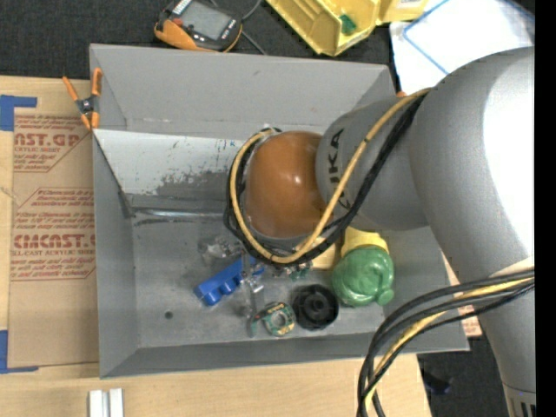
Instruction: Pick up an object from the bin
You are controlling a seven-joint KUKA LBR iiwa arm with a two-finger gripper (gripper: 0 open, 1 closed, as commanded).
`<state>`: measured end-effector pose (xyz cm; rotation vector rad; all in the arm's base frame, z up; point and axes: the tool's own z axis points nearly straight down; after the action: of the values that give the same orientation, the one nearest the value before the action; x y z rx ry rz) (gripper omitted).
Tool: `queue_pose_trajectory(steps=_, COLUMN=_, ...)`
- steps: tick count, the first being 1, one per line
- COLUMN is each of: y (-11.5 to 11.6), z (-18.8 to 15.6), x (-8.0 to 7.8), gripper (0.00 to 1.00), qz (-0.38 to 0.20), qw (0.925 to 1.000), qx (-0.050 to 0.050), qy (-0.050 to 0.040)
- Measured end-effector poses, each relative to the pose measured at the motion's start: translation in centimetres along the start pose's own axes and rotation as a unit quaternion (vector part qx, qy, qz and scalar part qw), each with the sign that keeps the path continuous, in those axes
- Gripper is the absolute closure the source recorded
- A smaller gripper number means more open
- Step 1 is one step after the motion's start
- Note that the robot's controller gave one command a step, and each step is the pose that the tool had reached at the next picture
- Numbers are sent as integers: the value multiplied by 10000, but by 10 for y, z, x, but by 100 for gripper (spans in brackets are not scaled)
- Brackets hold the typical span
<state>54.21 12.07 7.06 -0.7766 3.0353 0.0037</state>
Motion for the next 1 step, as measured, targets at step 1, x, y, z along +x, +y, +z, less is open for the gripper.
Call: queue_pose_trajectory(steps=1, y=-6, z=-4, x=-11, gripper=100, qz=534, qw=9986, qx=-24, qy=22)
